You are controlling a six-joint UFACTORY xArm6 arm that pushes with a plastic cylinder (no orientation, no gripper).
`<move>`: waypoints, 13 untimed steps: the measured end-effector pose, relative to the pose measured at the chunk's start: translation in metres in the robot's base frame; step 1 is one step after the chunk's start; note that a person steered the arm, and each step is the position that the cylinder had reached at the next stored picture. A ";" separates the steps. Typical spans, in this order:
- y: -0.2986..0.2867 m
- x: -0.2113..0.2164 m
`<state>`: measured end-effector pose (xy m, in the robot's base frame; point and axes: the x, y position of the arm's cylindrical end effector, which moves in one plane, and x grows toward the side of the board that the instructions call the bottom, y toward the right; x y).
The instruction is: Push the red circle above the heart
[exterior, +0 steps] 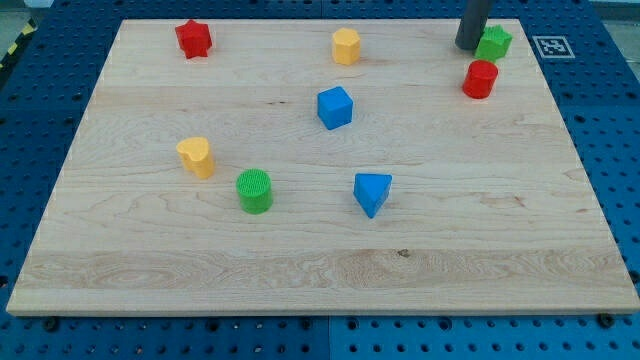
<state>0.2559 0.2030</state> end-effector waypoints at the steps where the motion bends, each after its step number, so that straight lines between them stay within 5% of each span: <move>1: -0.025 0.033; 4: -0.036 0.069; 5: -0.034 0.121; 7: 0.096 0.137; 8: 0.123 0.098; 9: 0.106 0.068; 11: -0.016 0.077; 13: -0.064 0.079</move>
<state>0.3346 0.1388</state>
